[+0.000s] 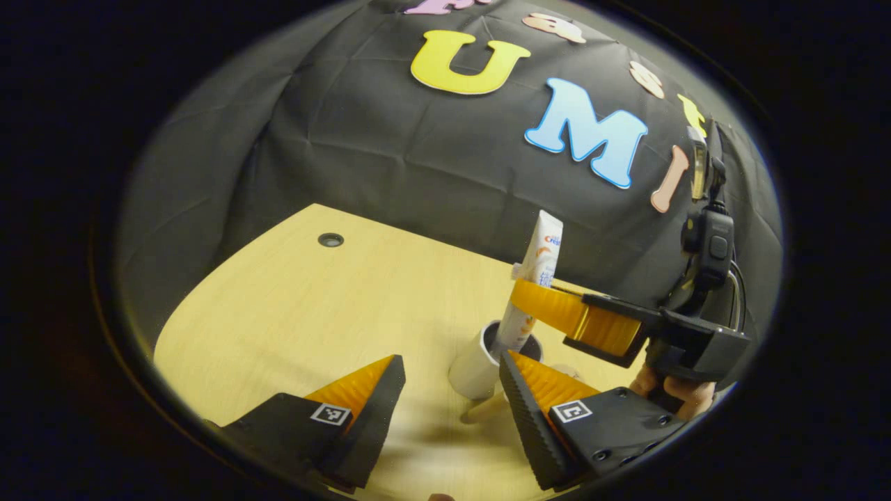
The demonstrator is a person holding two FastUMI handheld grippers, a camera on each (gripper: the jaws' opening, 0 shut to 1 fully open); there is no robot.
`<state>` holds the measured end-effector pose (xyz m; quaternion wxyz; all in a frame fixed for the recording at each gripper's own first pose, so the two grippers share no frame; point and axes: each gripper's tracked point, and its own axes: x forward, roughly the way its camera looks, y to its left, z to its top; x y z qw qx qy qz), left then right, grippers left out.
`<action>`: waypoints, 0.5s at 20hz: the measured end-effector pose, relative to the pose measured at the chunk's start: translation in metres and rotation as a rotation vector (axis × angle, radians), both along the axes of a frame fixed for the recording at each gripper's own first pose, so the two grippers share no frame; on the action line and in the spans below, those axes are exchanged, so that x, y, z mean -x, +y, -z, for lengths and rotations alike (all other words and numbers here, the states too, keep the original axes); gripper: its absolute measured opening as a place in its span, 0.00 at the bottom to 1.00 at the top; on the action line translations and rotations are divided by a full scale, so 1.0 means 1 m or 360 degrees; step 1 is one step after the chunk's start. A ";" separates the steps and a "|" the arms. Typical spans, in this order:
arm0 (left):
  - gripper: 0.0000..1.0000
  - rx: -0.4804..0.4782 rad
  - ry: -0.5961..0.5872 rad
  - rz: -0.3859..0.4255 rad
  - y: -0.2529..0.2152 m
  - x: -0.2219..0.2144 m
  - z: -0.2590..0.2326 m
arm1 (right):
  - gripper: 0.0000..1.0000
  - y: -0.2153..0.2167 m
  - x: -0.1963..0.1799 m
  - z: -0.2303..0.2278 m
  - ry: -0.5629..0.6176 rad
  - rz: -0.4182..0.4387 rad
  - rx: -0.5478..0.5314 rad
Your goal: Put the toothbrush and toothpaste on the desktop into the cup, then pick up the cup and place it on the coaster on the desktop.
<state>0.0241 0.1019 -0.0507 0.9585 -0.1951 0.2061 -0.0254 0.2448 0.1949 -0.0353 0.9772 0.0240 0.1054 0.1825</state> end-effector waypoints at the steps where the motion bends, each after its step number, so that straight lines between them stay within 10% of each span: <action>1: 0.89 0.0002 0.0001 0.0003 -0.001 -0.001 0.000 | 0.28 0.000 0.003 0.001 0.0010 -0.0007 0.0014; 9: 0.95 -0.0004 0.0010 0.0026 -0.008 0.001 0.000 | 0.51 -0.003 0.018 -0.005 0.0000 -0.0025 0.0061; 10: 0.95 -0.0010 0.0010 0.0021 -0.008 0.003 -0.001 | 0.67 -0.006 0.020 -0.005 0.0001 -0.0011 0.0067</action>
